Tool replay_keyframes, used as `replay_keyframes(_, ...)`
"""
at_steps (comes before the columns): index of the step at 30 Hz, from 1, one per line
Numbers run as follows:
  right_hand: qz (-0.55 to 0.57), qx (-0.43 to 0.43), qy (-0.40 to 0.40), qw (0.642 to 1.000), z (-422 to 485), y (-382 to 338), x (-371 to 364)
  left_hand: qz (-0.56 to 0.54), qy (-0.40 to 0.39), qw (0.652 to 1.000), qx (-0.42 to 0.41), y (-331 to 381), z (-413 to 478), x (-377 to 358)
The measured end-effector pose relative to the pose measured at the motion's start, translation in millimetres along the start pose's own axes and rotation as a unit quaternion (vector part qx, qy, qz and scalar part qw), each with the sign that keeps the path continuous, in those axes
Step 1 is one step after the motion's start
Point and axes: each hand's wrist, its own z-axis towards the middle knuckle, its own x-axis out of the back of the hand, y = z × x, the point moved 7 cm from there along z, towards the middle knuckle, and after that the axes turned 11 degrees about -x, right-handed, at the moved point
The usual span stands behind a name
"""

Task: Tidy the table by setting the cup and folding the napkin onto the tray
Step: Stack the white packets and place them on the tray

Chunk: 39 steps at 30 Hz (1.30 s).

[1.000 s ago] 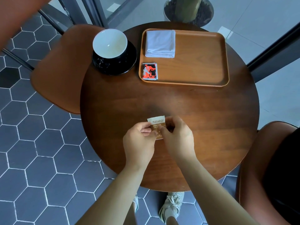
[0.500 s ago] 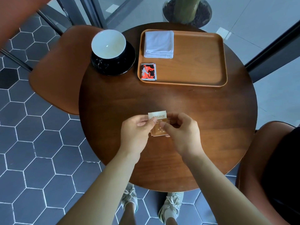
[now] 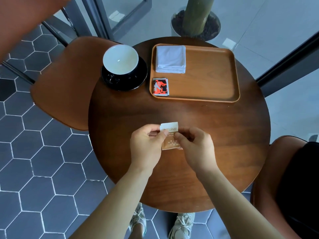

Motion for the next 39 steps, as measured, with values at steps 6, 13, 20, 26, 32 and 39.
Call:
replay_keyframes(6, 0.037, -0.024, 0.022, 0.999, 6, -14, 4, -0.018, -0.073, 0.997, -0.012, 12, 20, 2)
replay_keyframes(13, 0.04, -0.014, 0.069, 0.997, 42, -44, 28, 0.097, -0.109, 0.985, -0.096, 23, 49, 16)
replay_keyframes(20, 0.008, 0.002, 0.09, 0.996, 117, -78, 43, 0.265, -0.111, 0.92, -0.267, 55, 79, -10)
replay_keyframes(26, -0.074, 0.002, 0.087, 0.993, 164, -78, 43, 0.377, -0.122, 0.87, -0.294, 68, 98, -30)
replay_keyframes(32, -0.164, 0.005, 0.07, 0.984, 179, -70, 32, 0.421, -0.12, 0.852, -0.286, 67, 110, -37)
replay_keyframes(39, -0.226, -0.003, 0.067, 0.972, 172, -74, 31, 0.413, -0.146, 0.842, -0.317, 66, 116, -44)
